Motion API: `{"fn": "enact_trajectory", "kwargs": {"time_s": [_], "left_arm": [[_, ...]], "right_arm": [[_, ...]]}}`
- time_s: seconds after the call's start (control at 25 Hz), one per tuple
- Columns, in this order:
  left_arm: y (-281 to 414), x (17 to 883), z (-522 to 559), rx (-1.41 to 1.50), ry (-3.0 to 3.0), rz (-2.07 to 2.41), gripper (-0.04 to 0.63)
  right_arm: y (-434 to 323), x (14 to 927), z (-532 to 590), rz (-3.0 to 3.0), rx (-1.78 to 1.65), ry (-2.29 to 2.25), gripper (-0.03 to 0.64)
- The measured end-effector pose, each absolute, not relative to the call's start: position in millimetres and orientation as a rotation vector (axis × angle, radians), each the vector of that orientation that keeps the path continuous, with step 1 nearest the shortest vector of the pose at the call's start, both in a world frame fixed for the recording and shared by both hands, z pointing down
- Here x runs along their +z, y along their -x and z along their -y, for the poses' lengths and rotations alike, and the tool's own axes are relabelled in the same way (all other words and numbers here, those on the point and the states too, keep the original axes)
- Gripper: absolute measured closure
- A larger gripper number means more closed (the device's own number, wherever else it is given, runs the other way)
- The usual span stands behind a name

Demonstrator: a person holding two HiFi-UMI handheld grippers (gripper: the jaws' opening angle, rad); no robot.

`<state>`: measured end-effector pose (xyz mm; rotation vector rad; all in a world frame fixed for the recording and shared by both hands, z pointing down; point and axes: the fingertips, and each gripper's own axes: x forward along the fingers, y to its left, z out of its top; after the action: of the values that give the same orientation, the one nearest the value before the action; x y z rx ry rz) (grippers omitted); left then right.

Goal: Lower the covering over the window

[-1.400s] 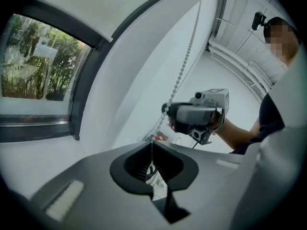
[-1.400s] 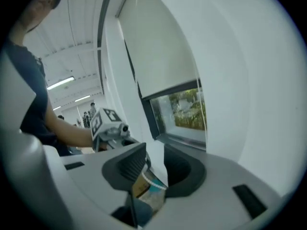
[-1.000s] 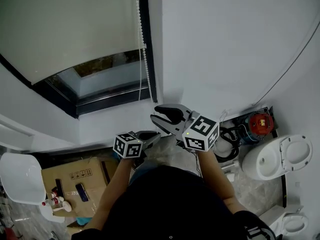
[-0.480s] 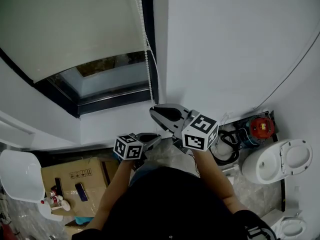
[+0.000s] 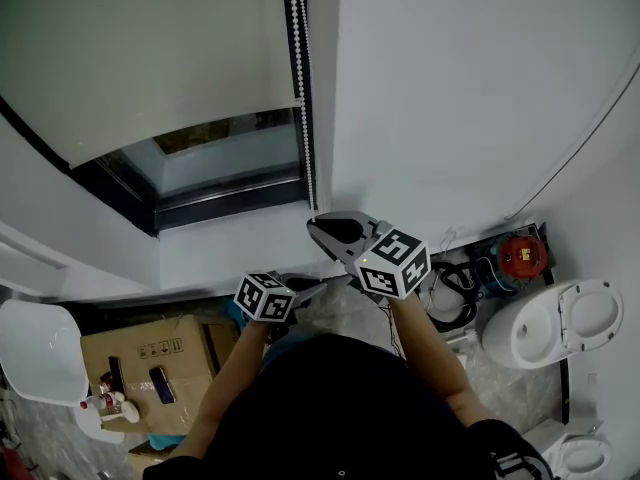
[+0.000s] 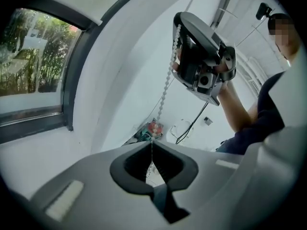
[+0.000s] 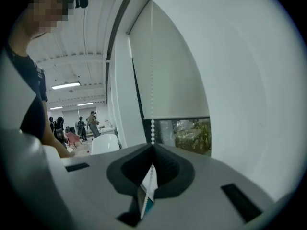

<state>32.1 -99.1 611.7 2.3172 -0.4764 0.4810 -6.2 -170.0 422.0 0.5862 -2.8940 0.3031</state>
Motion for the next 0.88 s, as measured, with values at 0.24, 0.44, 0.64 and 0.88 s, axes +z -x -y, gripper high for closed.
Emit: {"fn": "enact_trajectory", "kwargs": {"time_s": [0.24, 0.44, 0.64, 0.88], "left_arm": [[-27.8, 624.4, 92.8, 0.547, -2.288, 0.477, 0.578], [-22.1, 637.9, 78.5, 0.558, -2.248, 0.474, 0.578], [-17.2, 638.5, 80.3, 0.532, -2.24, 0.505, 0.578], [-17.7, 634.8, 77.8, 0.517, -2.25, 0.517, 0.577]], "right_arm": [[9.2, 452.4, 166.2, 2.752, 0.248, -0.545, 0.604], [12.7, 472.5, 154.6, 2.772, 0.359, -0.537, 0.604], [13.5, 476.4, 162.0, 2.726, 0.316, -0.53, 0.604], [11.9, 520.1, 147.6, 2.662, 0.448, -0.471, 0.604]]}}
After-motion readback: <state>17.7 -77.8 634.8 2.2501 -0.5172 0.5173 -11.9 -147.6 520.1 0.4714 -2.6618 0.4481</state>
